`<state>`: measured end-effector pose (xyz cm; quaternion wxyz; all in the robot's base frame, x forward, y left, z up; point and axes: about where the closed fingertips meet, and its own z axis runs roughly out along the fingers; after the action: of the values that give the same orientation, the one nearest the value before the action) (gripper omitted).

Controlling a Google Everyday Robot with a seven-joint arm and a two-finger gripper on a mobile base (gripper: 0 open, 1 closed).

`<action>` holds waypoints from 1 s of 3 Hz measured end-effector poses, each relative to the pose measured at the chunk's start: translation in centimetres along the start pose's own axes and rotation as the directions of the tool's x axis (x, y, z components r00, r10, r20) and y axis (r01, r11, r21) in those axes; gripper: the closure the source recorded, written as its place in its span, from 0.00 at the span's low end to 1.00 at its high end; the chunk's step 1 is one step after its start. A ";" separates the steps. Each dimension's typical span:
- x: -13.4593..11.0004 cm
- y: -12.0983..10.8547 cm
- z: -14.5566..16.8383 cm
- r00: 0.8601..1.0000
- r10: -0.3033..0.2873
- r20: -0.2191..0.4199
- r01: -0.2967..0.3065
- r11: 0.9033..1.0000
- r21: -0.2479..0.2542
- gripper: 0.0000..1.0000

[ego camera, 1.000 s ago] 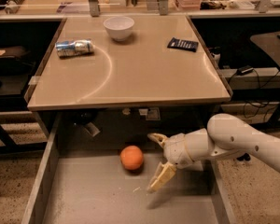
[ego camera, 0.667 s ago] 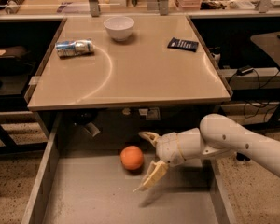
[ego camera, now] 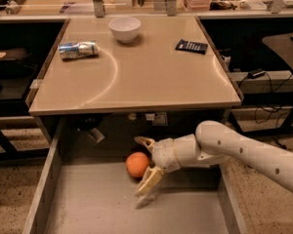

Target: Pick orange from top drawer and place on counter

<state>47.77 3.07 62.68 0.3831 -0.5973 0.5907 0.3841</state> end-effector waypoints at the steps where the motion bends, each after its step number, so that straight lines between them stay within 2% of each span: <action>1: 0.1 -0.1 0.2 1.000 -0.001 0.000 0.001 1.000 0.000 0.00; 2: 0.1 -0.1 0.2 1.000 -0.001 0.000 0.001 1.000 0.000 0.16; 3: 0.1 -0.1 0.2 1.000 -0.001 0.000 0.001 1.000 0.000 0.38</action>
Offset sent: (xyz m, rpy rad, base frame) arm 0.0014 0.0012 -0.0018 0.0003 -0.0005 0.0004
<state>47.91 3.20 62.50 0.3833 -0.5975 0.5904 0.3842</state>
